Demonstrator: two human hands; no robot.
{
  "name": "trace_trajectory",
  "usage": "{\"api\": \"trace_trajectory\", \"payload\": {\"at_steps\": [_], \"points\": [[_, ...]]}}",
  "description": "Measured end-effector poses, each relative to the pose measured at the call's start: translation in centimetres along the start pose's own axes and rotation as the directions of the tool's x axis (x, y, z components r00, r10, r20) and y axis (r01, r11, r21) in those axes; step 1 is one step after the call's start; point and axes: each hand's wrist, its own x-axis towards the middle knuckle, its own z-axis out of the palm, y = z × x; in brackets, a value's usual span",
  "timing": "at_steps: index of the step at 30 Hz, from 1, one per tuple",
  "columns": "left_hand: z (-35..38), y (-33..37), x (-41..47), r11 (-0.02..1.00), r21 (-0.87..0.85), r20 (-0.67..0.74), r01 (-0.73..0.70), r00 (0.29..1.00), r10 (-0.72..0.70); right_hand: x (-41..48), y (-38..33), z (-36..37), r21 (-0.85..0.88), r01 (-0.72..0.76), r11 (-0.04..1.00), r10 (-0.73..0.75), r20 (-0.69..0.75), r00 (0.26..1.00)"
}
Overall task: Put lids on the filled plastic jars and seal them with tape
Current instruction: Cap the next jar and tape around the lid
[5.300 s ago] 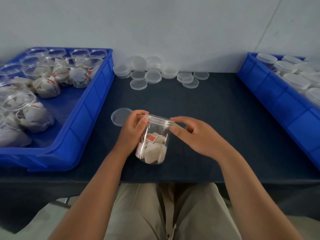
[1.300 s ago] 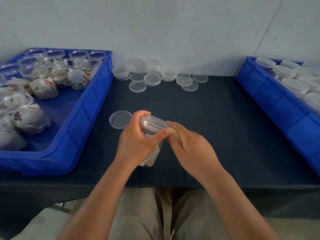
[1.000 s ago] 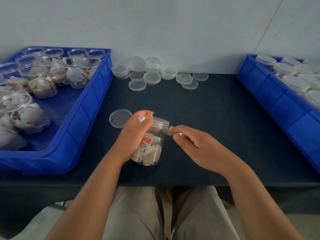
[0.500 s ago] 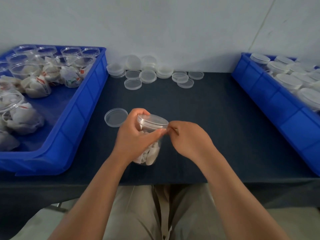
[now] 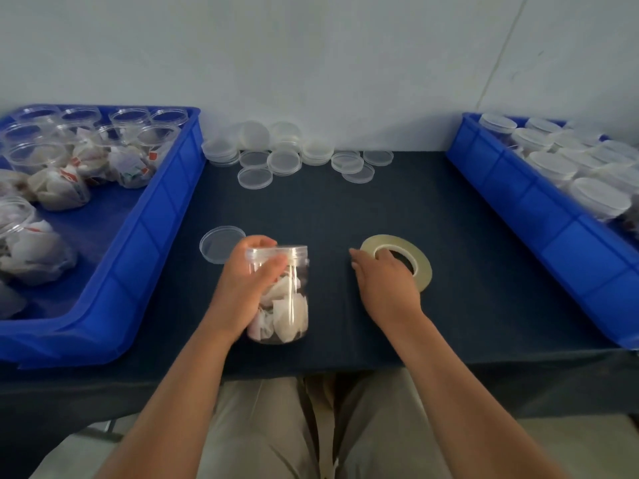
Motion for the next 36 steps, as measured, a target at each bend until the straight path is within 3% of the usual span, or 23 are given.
{"api": "trace_trajectory", "payload": {"at_steps": [3,7,8,9,10,11,13,20,24,26,27,30,32,34,36], "points": [[-0.1,-0.2,0.8,0.998,0.047,0.015,-0.032,0.999,0.031,-0.8,-0.4,0.9,-0.037,0.121,0.992,-0.124,-0.110,0.986],[0.7,-0.4,0.8,0.998,-0.059,0.051,0.030,0.998,-0.027,-1.5,-1.0,0.4,0.002,0.113,0.994,-0.113,-0.036,0.993],[0.9,-0.4,0.7,0.994,-0.095,0.059,0.046,0.997,-0.041,-1.7,-1.3,0.3,0.035,0.125,0.992,-0.124,-0.043,0.991],[1.0,-0.5,0.6,0.991,-0.124,0.061,0.053,0.997,-0.046,-1.8,-1.7,0.1,0.173,0.135,0.976,-0.124,-0.075,0.989],[1.1,-0.6,0.6,0.987,-0.148,0.057,0.060,0.997,-0.052,-2.0,-2.3,-0.3,0.392,0.138,0.910,-0.106,-0.101,0.989],[1.3,-0.6,0.5,0.982,-0.173,0.052,0.073,0.997,-0.065,-2.2,-3.0,-0.6,0.614,0.119,0.780,-0.088,-0.080,0.993],[1.5,-0.8,0.2,0.962,-0.246,0.072,0.116,0.992,-0.101,-2.3,-4.4,-0.7,0.859,0.043,0.510,-0.126,0.026,0.992],[1.1,-1.1,0.0,0.915,-0.388,0.163,0.109,0.985,-0.048,-2.7,-6.4,0.6,0.994,-0.110,-0.020,-0.217,0.103,0.971],[0.8,-1.2,0.1,0.920,-0.381,0.172,0.091,0.985,-0.026,-2.9,-6.2,0.2,0.976,-0.171,-0.135,-0.228,0.138,0.964],[0.9,-1.5,0.2,0.941,-0.332,0.192,0.070,0.981,-0.006,-2.9,-5.6,-0.1,0.982,-0.169,-0.089,-0.204,0.148,0.968],[0.9,-1.6,0.2,0.958,-0.284,0.196,0.046,0.980,0.011,-3.1,-5.1,-0.7,0.990,-0.138,-0.010,-0.184,0.133,0.974],[1.3,-1.4,0.2,0.991,-0.096,0.210,-0.088,0.972,0.106,-3.6,-3.6,-3.5,0.926,0.043,0.375,-0.265,0.062,0.962],[2.1,-0.9,-0.2,0.989,-0.031,0.237,-0.147,0.960,0.150,-4.0,-2.9,-5.4,0.745,0.183,0.642,-0.319,0.043,0.947],[3.2,-0.5,-0.6,0.981,0.025,0.250,-0.194,0.951,0.182,-4.1,-2.1,-7.0,0.610,0.311,0.729,-0.363,-0.040,0.931],[4.0,-0.5,-0.5,0.956,0.111,0.181,-0.271,0.951,0.249,-4.0,-0.6,-8.9,0.553,0.331,0.765,-0.346,-0.082,0.935]]}}
